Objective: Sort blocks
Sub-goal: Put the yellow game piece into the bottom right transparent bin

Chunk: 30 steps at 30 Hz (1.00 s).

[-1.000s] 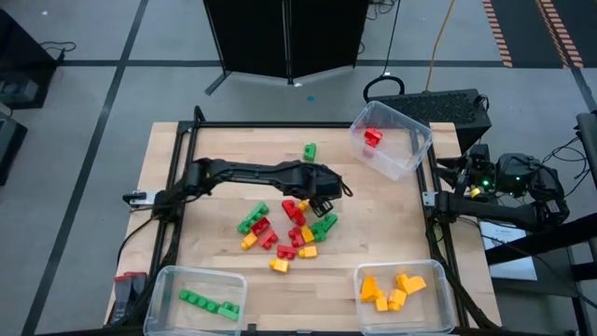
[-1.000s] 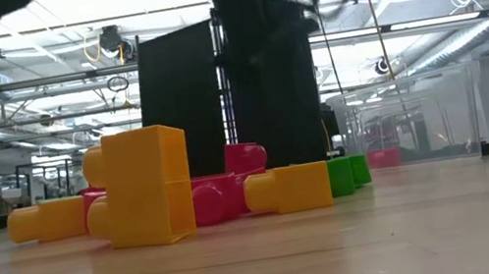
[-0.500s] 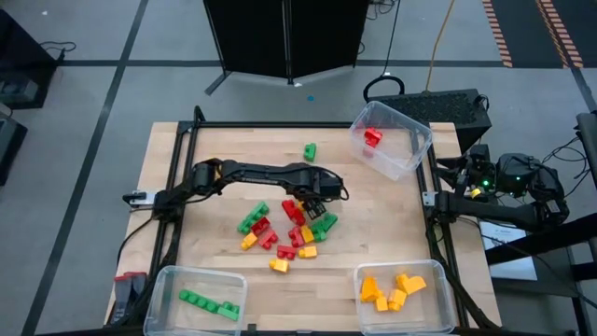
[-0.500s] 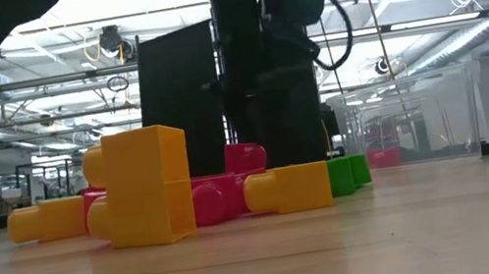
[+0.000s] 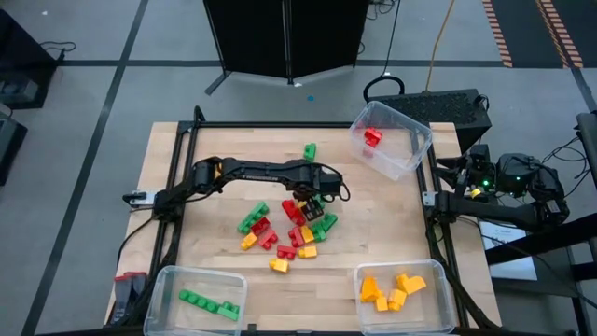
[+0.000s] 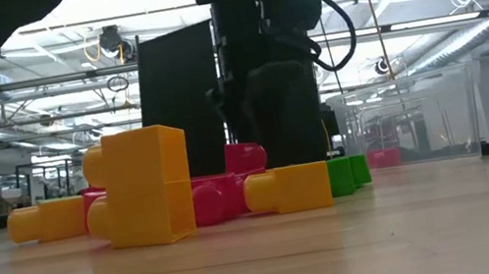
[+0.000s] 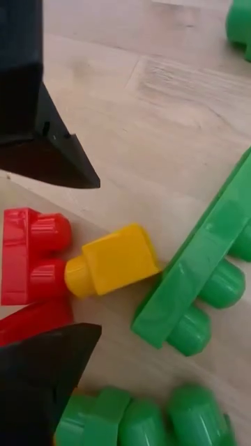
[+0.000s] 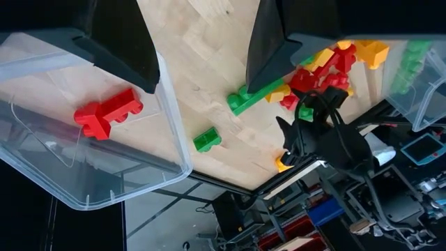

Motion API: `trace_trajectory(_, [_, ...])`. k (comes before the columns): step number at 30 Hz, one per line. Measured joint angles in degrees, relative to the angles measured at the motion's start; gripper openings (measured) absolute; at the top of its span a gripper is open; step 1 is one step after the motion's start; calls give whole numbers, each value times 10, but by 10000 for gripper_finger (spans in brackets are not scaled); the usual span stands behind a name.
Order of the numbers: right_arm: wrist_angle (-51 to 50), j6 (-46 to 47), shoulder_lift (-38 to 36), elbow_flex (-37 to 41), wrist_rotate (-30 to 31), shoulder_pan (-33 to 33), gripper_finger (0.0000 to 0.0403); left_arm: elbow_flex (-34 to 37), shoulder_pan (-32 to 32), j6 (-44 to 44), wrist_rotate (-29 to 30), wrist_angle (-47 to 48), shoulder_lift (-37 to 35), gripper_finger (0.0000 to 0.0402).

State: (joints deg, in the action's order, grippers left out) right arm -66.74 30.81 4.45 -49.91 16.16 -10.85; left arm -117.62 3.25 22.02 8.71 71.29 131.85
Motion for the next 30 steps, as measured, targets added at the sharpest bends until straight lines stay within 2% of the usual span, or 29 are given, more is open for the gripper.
trace_trajectory(5, [0,0,0,0,0,0,208,0,3,1,4,0,0,335])
trace_trajectory(9, [0,0,0,0,0,0,208,0,11,29,10,0,0,355])
trace_trajectory(19, [0,0,0,0,0,0,208,14,16,43,21,-5,2,356])
trace_trajectory(27, [0,-4,0,0,0,0,208,82,16,49,15,-70,4,356])
trace_trajectory(30, [0,-9,0,0,0,0,208,87,16,61,13,-95,3,356])
